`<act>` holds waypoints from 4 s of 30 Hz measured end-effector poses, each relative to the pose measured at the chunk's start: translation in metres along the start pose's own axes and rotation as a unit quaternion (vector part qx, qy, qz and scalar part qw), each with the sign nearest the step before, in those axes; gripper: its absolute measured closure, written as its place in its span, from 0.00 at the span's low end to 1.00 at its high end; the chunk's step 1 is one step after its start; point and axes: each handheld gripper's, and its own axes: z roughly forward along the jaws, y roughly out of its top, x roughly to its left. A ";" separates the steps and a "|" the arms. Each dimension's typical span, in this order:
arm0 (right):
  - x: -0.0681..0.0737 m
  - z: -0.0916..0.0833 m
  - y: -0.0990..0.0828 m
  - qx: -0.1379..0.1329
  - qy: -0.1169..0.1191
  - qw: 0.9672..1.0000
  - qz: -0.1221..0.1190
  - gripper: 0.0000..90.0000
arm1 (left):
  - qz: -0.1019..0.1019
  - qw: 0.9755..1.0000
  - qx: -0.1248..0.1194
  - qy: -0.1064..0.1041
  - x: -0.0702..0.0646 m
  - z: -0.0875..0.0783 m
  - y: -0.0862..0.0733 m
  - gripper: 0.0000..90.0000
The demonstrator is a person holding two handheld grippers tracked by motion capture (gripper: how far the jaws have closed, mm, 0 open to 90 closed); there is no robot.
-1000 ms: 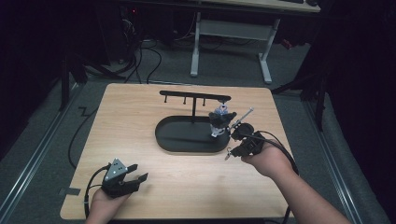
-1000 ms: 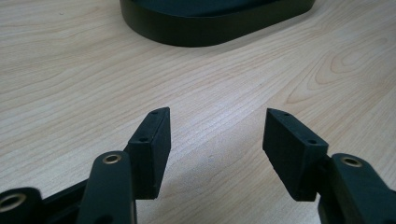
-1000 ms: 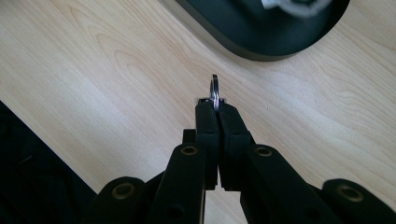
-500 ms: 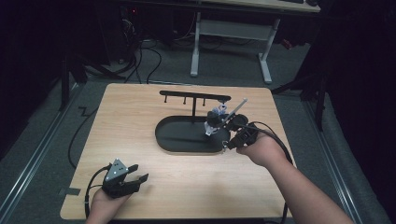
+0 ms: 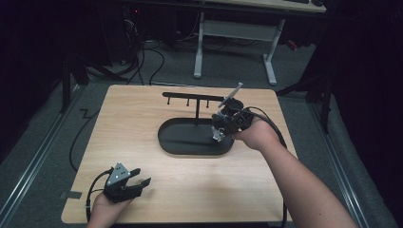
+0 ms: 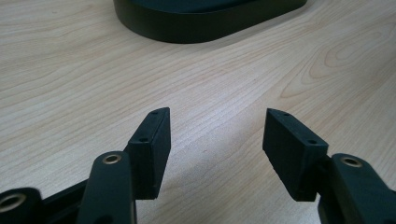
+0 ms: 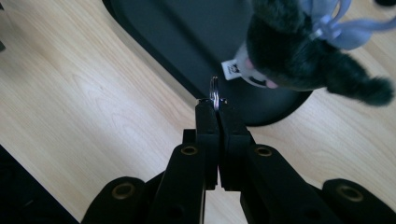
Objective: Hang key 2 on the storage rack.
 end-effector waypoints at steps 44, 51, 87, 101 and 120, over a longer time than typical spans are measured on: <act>-0.010 -0.006 0.090 0.018 0.006 1.000 0.004 0.99 | -0.004 1.000 -0.002 -0.002 0.003 -0.002 -0.001 0.47; -0.014 -0.004 0.092 0.014 0.006 1.000 0.015 0.99 | -0.003 1.000 0.001 -0.002 0.003 -0.002 -0.001 0.47; -0.011 -0.004 0.057 -0.050 -0.014 0.998 0.043 0.77 | 0.008 1.000 0.009 -0.003 0.002 0.001 -0.001 0.47; 0.007 0.021 -0.014 -0.117 -0.014 0.992 0.035 0.65 | 0.025 1.000 0.010 -0.011 -0.007 0.005 -0.001 0.47; 0.019 0.096 -0.132 -0.218 -0.031 0.973 0.063 0.57 | 0.032 0.999 0.010 -0.025 -0.011 0.005 -0.003 0.47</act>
